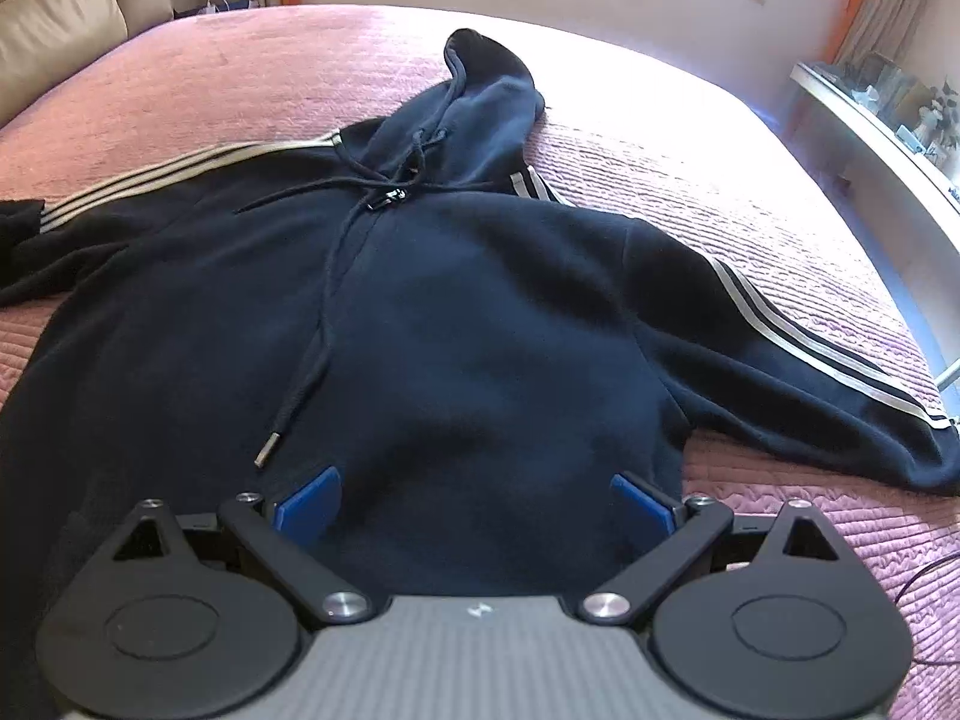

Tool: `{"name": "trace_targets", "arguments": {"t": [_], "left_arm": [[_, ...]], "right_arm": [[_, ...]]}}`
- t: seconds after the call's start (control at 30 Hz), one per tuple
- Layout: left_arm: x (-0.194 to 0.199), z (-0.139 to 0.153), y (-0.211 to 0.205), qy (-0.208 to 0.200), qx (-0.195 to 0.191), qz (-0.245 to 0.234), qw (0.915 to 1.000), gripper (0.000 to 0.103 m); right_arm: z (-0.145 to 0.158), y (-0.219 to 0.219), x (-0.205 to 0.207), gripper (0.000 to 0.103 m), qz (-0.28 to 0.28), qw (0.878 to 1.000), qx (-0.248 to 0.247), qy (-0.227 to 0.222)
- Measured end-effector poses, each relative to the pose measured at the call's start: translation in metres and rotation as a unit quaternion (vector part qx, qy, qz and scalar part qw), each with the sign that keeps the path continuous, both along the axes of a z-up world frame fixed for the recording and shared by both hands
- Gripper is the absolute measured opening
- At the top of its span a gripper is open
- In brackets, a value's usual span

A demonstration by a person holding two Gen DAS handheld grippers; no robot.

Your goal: Fold large clothes

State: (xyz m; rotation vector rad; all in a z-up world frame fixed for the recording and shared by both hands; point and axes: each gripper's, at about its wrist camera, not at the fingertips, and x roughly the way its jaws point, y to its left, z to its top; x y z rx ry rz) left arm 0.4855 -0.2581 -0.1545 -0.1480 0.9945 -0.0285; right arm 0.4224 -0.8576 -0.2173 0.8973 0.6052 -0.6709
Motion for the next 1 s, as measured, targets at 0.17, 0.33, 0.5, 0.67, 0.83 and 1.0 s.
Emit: {"name": "trace_targets", "arguments": {"t": [0.17, 0.33, 0.5, 0.67, 0.83, 1.0], "left_arm": [[0.004, -0.004, -0.008, 0.002, 0.009, -0.006, 0.9999, 0.098], [0.004, -0.012, -0.011, 0.01, 0.012, -0.003, 0.9999, 0.098], [0.004, -0.009, -0.01, 0.012, -0.003, 0.0, 0.9999, 0.096], [0.003, 0.0, 0.006, -0.009, -0.005, 0.014, 0.9999, 0.097], [-0.002, 0.0, 0.039, -0.006, -0.02, 0.022, 0.9995, 0.095], [-0.011, 0.008, 0.094, -0.024, -0.016, 0.029, 0.9992, 0.094]], "right_arm": [[-0.022, -0.014, 0.027, 0.098, 0.0, 0.999, 0.016, -0.028], [-0.018, -0.014, 0.068, 0.018, 0.065, 0.998, 0.004, -0.011], [0.044, 0.0, 0.022, 0.016, 0.074, 0.994, -0.044, -0.068], [0.076, 0.019, -0.035, 0.016, 0.016, 0.993, -0.101, -0.052], [0.061, 0.066, -0.014, 0.016, 0.029, 0.989, -0.144, 0.022], [0.104, 0.132, 0.013, 0.017, 0.043, 0.978, -0.204, 0.005]]}}
